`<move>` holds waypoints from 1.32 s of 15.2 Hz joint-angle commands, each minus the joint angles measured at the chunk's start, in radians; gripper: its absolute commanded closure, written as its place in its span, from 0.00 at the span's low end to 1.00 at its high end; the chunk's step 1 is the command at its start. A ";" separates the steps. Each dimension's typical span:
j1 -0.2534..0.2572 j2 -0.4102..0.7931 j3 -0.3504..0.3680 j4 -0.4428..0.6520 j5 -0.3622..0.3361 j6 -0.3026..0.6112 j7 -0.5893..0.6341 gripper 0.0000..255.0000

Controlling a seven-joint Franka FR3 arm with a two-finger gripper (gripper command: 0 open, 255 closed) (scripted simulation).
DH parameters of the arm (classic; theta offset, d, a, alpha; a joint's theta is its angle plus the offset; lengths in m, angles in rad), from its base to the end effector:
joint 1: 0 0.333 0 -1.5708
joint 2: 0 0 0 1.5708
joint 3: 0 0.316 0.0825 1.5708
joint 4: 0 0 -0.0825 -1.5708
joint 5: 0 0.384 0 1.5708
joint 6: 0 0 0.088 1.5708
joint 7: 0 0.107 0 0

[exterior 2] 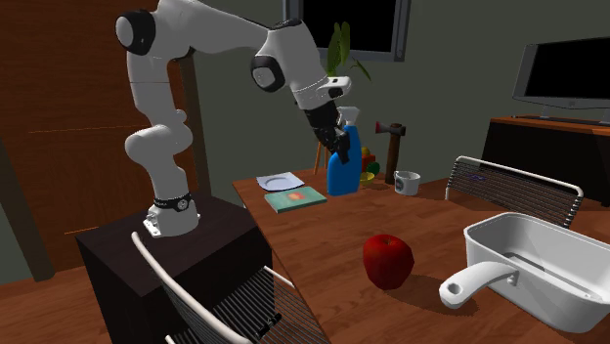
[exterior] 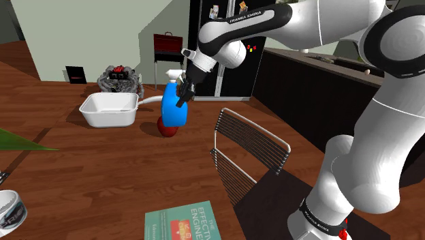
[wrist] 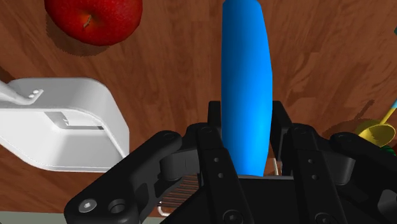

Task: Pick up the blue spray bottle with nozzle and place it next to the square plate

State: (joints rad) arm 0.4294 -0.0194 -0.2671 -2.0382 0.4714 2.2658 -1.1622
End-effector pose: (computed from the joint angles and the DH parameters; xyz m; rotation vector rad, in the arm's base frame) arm 0.5617 0.1031 0.4785 -2.4538 -1.4432 -0.5849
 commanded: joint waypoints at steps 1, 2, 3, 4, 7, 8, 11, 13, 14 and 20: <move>-0.001 -0.009 0.000 0.018 -0.012 -0.023 0.016 1.00; -0.001 -0.012 0.000 0.027 -0.017 -0.034 0.022 1.00; -0.001 -0.015 -0.001 0.036 -0.023 -0.046 0.029 1.00; -0.002 -0.019 -0.001 0.045 -0.027 -0.057 0.036 1.00; -0.003 -0.027 -0.001 0.075 -0.041 -0.092 0.054 1.00; -0.003 -0.029 -0.001 0.086 -0.045 -0.103 0.060 1.00; -0.005 -0.035 -0.002 0.118 -0.057 -0.138 0.078 1.00; -0.005 -0.038 -0.002 0.141 -0.063 -0.162 0.089 1.00; -0.006 -0.039 -0.003 0.153 -0.066 -0.174 0.094 1.00; -0.008 -0.040 -0.004 0.229 -0.082 -0.247 0.124 1.00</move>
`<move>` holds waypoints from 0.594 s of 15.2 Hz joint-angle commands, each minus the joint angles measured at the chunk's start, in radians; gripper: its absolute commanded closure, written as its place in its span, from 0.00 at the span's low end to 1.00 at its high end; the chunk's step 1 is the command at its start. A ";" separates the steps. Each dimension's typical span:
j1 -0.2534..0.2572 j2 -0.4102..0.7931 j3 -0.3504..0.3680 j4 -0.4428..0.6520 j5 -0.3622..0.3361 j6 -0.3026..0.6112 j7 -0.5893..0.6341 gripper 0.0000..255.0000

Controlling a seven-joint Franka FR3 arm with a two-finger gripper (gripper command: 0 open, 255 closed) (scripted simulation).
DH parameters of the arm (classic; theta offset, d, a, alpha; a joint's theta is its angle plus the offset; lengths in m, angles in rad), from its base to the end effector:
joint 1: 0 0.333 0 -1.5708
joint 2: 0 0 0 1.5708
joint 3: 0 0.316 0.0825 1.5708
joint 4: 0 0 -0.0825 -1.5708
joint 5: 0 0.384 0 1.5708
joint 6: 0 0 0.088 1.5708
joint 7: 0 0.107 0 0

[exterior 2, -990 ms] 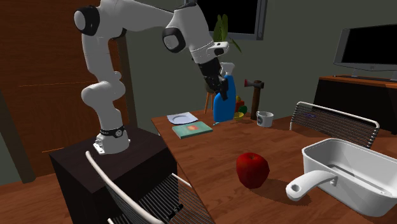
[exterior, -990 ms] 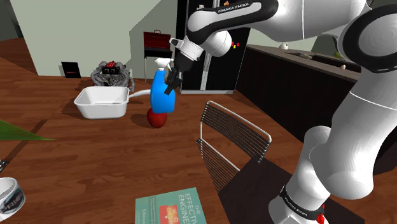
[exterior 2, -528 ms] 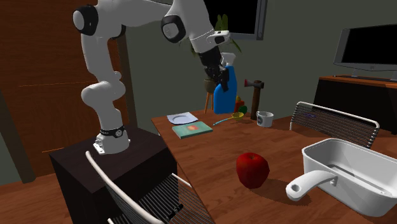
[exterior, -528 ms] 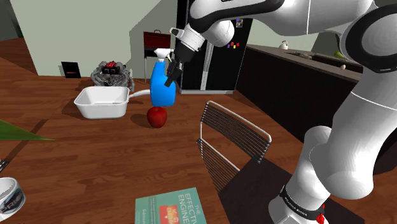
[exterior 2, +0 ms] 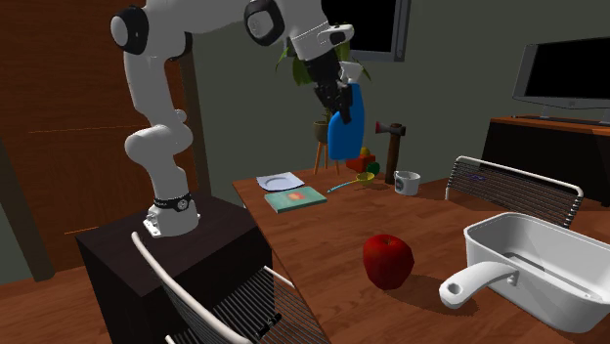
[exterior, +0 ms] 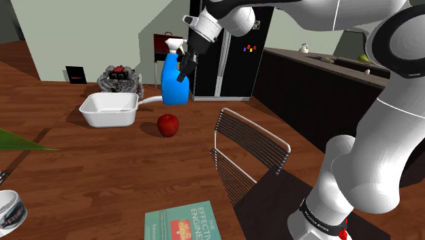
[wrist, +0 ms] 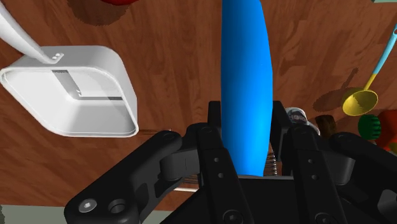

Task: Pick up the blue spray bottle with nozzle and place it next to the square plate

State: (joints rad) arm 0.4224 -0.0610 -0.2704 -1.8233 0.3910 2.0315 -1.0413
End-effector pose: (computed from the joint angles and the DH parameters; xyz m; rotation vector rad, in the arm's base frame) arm 0.5611 0.1040 0.5849 -2.4541 -1.4431 -0.5850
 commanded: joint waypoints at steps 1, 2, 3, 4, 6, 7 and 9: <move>-0.001 0.002 -0.001 0.028 -0.003 -0.026 0.008 1.00; -0.002 0.003 -0.002 0.042 -0.005 -0.038 0.013 1.00; -0.002 0.004 -0.002 0.056 -0.007 -0.051 0.017 1.00; -0.002 0.005 -0.003 0.071 -0.009 -0.063 0.022 1.00; 0.008 -0.013 0.011 0.057 -0.020 -0.058 0.049 1.00; 0.019 -0.031 0.025 0.035 -0.030 -0.044 0.073 1.00; 0.039 -0.064 0.055 -0.005 -0.047 -0.018 0.121 1.00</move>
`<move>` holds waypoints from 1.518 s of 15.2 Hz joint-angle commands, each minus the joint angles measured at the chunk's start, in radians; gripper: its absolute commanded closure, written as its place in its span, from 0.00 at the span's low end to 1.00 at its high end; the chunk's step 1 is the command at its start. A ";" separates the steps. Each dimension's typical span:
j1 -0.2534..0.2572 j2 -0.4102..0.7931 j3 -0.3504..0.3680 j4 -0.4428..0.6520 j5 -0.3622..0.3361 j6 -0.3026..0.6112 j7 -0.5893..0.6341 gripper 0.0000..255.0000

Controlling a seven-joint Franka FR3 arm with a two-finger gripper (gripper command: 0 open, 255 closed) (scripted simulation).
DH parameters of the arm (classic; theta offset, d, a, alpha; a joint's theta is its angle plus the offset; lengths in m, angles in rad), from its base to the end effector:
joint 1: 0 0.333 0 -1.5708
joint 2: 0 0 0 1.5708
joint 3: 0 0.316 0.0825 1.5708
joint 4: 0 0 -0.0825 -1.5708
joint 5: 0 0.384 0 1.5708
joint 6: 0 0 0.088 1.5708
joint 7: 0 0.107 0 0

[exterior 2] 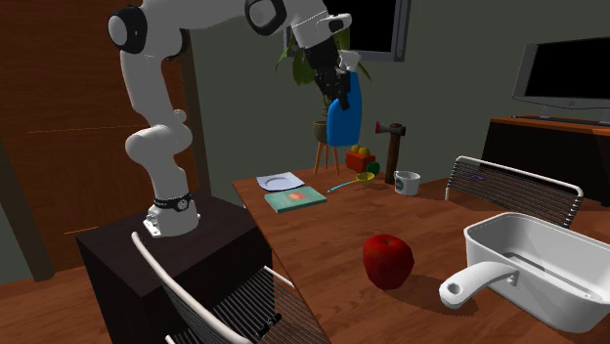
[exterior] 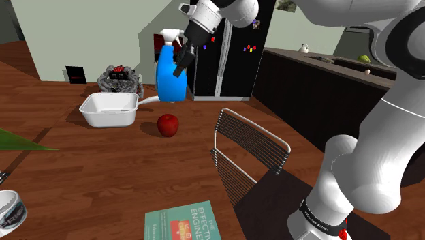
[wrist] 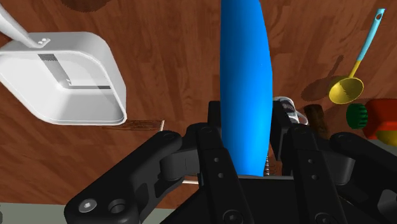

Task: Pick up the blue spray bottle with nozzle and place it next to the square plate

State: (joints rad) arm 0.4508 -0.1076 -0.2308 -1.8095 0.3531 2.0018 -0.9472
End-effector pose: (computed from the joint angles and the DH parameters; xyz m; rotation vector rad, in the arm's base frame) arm 0.5399 0.1358 0.6139 -2.4534 -1.4443 -0.5846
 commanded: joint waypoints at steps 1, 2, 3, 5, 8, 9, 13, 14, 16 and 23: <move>0.020 -0.032 0.030 -0.038 -0.018 0.024 0.051 1.00; 0.029 -0.046 0.046 -0.054 -0.026 0.035 0.076 1.00; 0.038 -0.059 0.062 -0.070 -0.033 0.046 0.101 1.00; 0.055 -0.081 0.093 -0.098 -0.047 0.067 0.151 1.00; 0.080 -0.106 0.143 -0.130 -0.066 0.096 0.227 1.00; 0.088 -0.112 0.159 -0.138 -0.072 0.104 0.252 1.00; 0.120 -0.127 0.226 -0.160 -0.097 0.136 0.355 1.00; 0.127 -0.128 0.243 -0.163 -0.103 0.143 0.382 1.00; 0.142 -0.127 0.277 -0.164 -0.116 0.156 0.434 1.00; 0.192 -0.093 0.396 -0.133 -0.175 0.191 0.626 1.00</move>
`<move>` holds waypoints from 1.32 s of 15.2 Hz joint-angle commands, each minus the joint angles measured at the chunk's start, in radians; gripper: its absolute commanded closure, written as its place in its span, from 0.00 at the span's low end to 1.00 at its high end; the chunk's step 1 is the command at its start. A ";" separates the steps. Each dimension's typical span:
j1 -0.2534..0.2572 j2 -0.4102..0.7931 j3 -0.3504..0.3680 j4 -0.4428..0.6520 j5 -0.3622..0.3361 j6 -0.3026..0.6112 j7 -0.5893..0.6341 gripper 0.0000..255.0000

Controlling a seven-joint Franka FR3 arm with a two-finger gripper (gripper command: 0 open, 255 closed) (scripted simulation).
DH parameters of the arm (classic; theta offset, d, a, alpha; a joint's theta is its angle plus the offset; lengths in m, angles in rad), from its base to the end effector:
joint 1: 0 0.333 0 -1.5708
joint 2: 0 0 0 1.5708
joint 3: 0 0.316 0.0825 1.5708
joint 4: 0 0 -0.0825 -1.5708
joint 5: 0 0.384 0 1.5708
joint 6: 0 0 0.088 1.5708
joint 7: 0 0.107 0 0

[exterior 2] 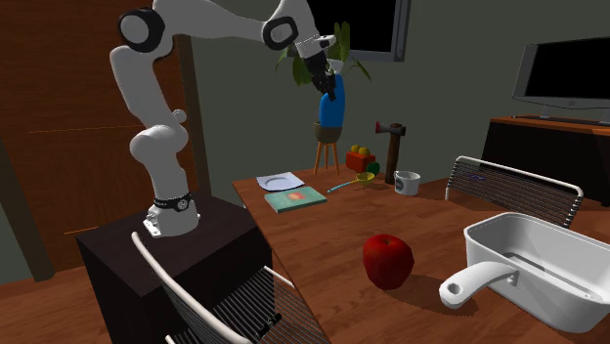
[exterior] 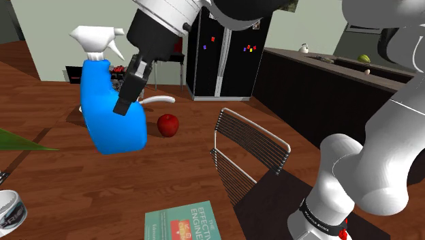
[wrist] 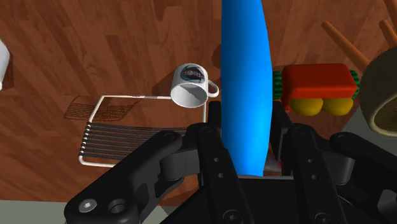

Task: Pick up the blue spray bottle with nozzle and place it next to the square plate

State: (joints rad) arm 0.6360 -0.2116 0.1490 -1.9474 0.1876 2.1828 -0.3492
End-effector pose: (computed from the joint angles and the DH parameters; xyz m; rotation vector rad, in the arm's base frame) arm 0.3671 0.3867 0.6182 -2.4535 -1.4455 -0.5843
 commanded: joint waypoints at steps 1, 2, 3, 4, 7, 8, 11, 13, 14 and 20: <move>0.014 0.020 0.033 0.014 -0.020 0.014 0.056 1.00; 0.020 0.030 0.050 0.025 -0.031 0.017 0.084 1.00; 0.027 0.041 0.067 0.036 -0.044 0.019 0.113 1.00; 0.034 0.053 0.084 0.049 -0.057 0.021 0.142 1.00; 0.056 0.096 0.133 0.095 -0.101 0.023 0.231 1.00; 0.065 0.112 0.148 0.113 -0.118 0.022 0.261 1.00; 0.091 0.168 0.193 0.175 -0.175 0.016 0.353 1.00; 0.112 0.211 0.220 0.224 -0.217 0.007 0.415 1.00; 0.125 0.234 0.231 0.250 -0.240 0.001 0.445 1.00; 0.135 0.250 0.239 0.203 -0.260 0.063 0.473 1.00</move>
State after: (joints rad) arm 0.7716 0.0409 0.3880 -1.7287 -0.0725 2.2308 0.1232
